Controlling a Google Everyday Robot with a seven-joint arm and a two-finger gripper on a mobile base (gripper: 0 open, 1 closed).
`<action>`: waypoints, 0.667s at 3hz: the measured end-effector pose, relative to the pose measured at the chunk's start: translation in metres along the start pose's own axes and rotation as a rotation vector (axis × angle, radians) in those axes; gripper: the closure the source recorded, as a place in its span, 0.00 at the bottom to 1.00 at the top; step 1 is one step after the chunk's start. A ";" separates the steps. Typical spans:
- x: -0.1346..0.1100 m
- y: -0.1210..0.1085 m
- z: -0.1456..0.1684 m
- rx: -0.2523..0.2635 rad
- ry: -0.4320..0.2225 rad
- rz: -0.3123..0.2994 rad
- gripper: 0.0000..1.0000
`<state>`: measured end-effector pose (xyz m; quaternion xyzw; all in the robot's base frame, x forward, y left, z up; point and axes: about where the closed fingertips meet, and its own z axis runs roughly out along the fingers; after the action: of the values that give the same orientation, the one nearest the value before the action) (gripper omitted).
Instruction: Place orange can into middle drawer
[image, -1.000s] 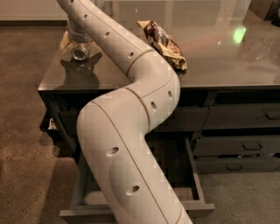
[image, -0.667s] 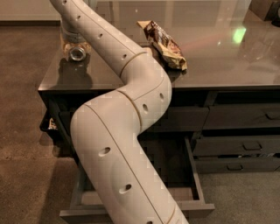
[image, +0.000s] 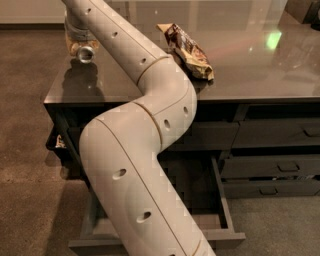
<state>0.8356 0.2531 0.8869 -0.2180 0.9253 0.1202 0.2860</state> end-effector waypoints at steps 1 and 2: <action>0.000 -0.004 -0.032 -0.057 -0.023 -0.075 1.00; 0.017 -0.018 -0.085 -0.146 -0.060 -0.155 1.00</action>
Offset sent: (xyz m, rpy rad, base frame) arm -0.1440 -0.1197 0.0511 0.0902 -0.0583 0.3642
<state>0.7911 0.2026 0.9439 -0.3055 0.8855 0.1712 0.3052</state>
